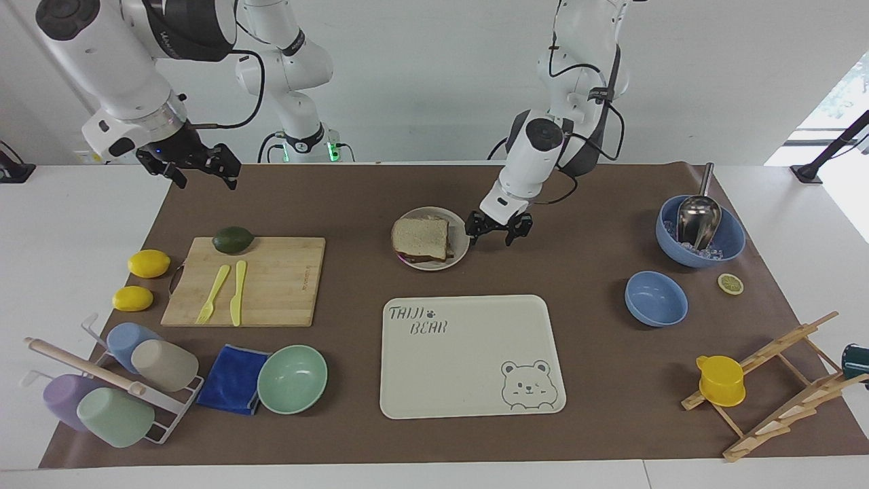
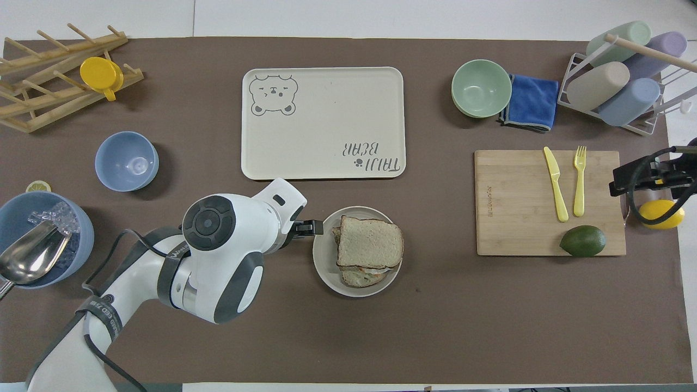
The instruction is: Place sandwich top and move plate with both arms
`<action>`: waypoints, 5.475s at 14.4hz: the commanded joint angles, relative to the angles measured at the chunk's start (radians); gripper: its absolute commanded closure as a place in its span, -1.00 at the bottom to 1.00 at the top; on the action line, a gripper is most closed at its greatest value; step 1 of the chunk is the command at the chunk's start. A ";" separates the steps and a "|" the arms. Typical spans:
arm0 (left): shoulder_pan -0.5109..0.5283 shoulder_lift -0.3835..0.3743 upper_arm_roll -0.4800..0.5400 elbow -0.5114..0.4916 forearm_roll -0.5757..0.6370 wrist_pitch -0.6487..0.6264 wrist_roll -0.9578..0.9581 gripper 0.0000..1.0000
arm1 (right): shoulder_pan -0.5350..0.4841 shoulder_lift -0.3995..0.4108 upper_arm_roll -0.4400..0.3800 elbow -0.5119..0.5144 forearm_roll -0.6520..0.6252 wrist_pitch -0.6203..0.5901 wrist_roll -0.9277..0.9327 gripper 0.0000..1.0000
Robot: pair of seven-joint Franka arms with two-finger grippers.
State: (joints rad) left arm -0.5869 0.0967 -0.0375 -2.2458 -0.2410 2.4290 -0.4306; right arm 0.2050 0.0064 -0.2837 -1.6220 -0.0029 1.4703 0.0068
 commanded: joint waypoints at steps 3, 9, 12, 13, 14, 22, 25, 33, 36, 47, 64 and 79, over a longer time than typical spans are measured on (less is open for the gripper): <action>-0.071 0.035 0.018 -0.015 -0.040 0.056 -0.005 -0.61 | -0.212 0.104 0.170 0.166 0.087 -0.096 0.001 -1.00; -0.083 0.031 0.016 -0.031 -0.040 0.042 0.003 -0.42 | -0.207 0.003 0.173 0.030 0.092 -0.096 0.001 -1.00; -0.100 0.023 0.018 -0.047 -0.040 0.042 0.003 -0.12 | -0.205 -0.034 0.173 -0.024 0.077 -0.079 0.001 -1.00; -0.100 0.023 0.016 -0.047 -0.040 0.039 0.001 -0.03 | -0.205 -0.032 0.175 -0.022 0.060 -0.068 -0.001 -1.00; -0.100 0.021 0.016 -0.047 -0.040 0.029 0.003 0.10 | -0.203 -0.031 0.175 -0.021 0.038 -0.038 -0.004 -1.00; -0.088 0.023 0.018 -0.038 -0.040 0.007 0.030 1.00 | -0.207 -0.019 0.175 0.005 0.034 0.008 -0.002 -1.00; -0.076 0.021 0.018 -0.029 -0.040 -0.008 0.047 1.00 | -0.202 -0.017 0.175 0.016 0.038 0.012 -0.008 -1.00; 0.102 0.033 0.021 0.297 -0.043 -0.323 0.096 1.00 | -0.210 -0.019 0.175 0.018 0.040 0.004 -0.019 -1.00; 0.154 0.101 0.022 0.425 -0.081 -0.334 0.093 1.00 | -0.211 -0.023 0.173 0.011 0.044 0.001 -0.019 -1.00; 0.277 0.529 0.019 0.881 -0.115 -0.364 0.144 1.00 | -0.202 -0.025 0.173 0.011 0.044 0.001 -0.019 -1.00; 0.324 0.390 0.056 0.749 -0.035 -0.243 0.233 -1.00 | -0.200 -0.025 0.173 0.011 0.044 0.001 -0.019 -1.00; 0.387 -0.122 0.091 0.674 0.230 -0.923 0.240 -1.00 | -0.202 -0.025 0.173 0.011 0.044 0.001 -0.019 -1.00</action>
State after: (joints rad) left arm -0.2124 0.0422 0.0591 -1.4882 -0.0259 1.5213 -0.2015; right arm 0.0085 -0.0023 -0.1151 -1.5959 0.0459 1.4700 0.0033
